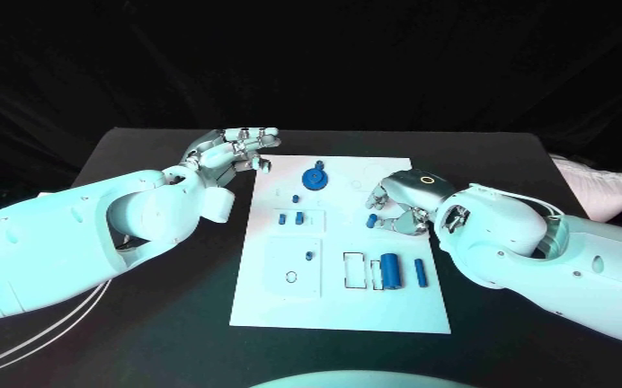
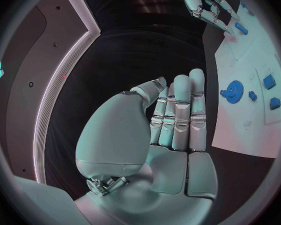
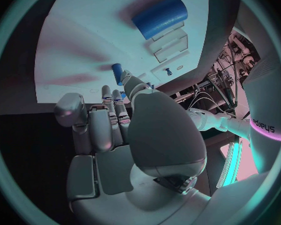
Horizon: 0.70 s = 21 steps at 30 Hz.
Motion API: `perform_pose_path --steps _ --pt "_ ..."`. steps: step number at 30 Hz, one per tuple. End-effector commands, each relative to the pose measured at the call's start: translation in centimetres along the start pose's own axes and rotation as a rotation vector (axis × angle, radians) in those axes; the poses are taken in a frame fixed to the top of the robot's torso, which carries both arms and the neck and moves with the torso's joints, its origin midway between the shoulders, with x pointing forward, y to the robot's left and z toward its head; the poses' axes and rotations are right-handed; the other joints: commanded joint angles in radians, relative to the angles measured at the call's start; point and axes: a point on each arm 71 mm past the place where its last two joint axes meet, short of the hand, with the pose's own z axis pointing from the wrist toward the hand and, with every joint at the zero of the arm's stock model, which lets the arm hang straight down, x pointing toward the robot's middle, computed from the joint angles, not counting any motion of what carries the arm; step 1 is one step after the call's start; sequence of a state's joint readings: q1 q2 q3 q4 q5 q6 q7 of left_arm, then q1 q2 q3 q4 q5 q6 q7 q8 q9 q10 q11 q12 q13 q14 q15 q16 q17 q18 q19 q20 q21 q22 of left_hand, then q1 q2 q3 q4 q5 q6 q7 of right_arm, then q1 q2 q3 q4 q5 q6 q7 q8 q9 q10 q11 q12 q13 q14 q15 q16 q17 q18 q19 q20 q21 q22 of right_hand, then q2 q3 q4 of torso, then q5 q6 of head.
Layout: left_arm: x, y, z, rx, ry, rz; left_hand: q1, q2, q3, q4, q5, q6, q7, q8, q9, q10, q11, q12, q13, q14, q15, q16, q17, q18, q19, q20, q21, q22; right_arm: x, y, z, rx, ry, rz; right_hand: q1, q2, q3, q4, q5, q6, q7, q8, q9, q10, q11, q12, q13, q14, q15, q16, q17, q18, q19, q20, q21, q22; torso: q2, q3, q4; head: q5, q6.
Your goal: Assemble the parts on the task board
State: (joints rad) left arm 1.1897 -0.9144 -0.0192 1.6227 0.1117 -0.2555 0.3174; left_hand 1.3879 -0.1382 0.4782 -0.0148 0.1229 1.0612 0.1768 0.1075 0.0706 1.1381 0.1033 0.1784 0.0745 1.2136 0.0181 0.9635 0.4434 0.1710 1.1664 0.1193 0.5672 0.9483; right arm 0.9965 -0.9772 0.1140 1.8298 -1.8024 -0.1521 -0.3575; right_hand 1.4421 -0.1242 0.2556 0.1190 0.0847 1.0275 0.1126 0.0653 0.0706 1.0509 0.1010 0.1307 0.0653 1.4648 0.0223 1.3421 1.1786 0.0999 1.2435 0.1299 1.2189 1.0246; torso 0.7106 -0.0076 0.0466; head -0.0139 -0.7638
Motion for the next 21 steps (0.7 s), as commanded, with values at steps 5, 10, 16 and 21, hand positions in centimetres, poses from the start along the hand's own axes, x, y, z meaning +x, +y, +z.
perform_pose_path --steps 5,10,16,21 --pt "0.31 -0.02 0.01 0.003 0.023 -0.011 0.008 0.003 0.000 -0.008 0.006 -0.005 0.002 0.006 -0.001 -0.009 0.001 0.007 -0.002 0.000 -0.003 0.005 -0.001 0.011 0.003 -0.006 -0.003 -0.001 0.67 0.36 0.40 -0.010 0.056 -0.016 0.004 0.013 0.017 0.019 0.006 0.046 0.011 0.012 0.005 0.045 -0.020 0.012 -0.002 0.034 -0.022 -0.003 0.003 0.016 0.006 -0.020 0.003 0.009 0.001 0.0004 -0.0006 0.000 -0.005" --pt "0.30 -0.02 0.01 0.002 0.023 -0.010 0.008 0.003 0.000 -0.008 0.006 -0.005 0.002 0.006 -0.001 -0.009 0.001 0.007 -0.002 0.000 -0.003 0.005 -0.001 0.011 0.003 -0.006 -0.003 -0.001 0.95 0.57 0.68 -0.017 0.068 -0.011 0.009 0.019 0.032 0.025 0.012 0.071 0.010 0.016 0.008 0.072 -0.024 0.014 -0.002 0.036 -0.025 0.000 0.006 0.013 0.014 -0.025 0.009 0.018 0.000 0.0012 -0.0002 0.002 -0.007" --pt "0.30 -0.01 0.01 0.002 0.023 -0.011 0.008 0.003 0.000 -0.008 0.006 -0.005 0.002 0.006 -0.001 -0.009 0.001 0.007 -0.002 0.000 -0.003 0.005 -0.001 0.011 0.003 -0.006 -0.003 -0.001 1.26 0.71 0.96 -0.020 0.075 -0.010 0.019 0.026 0.051 0.026 0.013 0.096 0.008 0.020 0.010 0.101 -0.029 0.013 -0.002 0.039 -0.029 0.004 0.012 0.011 0.021 -0.028 0.016 0.029 0.001 0.0011 -0.0008 0.004 -0.010" --pt "0.31 -0.01 0.01 0.002 0.023 -0.011 0.008 0.003 0.000 -0.008 0.006 -0.005 0.002 0.006 -0.001 -0.009 0.001 0.007 -0.002 0.000 -0.003 0.005 -0.001 0.011 0.003 -0.006 -0.003 -0.001 1.38 0.58 1.15 -0.013 0.068 -0.014 0.039 0.040 0.079 0.018 -0.009 0.120 0.006 0.025 0.013 0.129 -0.035 0.010 -0.001 0.042 -0.035 0.012 0.023 0.008 0.030 -0.033 0.027 0.043 0.000 0.0009 -0.0007 0.004 -0.011"
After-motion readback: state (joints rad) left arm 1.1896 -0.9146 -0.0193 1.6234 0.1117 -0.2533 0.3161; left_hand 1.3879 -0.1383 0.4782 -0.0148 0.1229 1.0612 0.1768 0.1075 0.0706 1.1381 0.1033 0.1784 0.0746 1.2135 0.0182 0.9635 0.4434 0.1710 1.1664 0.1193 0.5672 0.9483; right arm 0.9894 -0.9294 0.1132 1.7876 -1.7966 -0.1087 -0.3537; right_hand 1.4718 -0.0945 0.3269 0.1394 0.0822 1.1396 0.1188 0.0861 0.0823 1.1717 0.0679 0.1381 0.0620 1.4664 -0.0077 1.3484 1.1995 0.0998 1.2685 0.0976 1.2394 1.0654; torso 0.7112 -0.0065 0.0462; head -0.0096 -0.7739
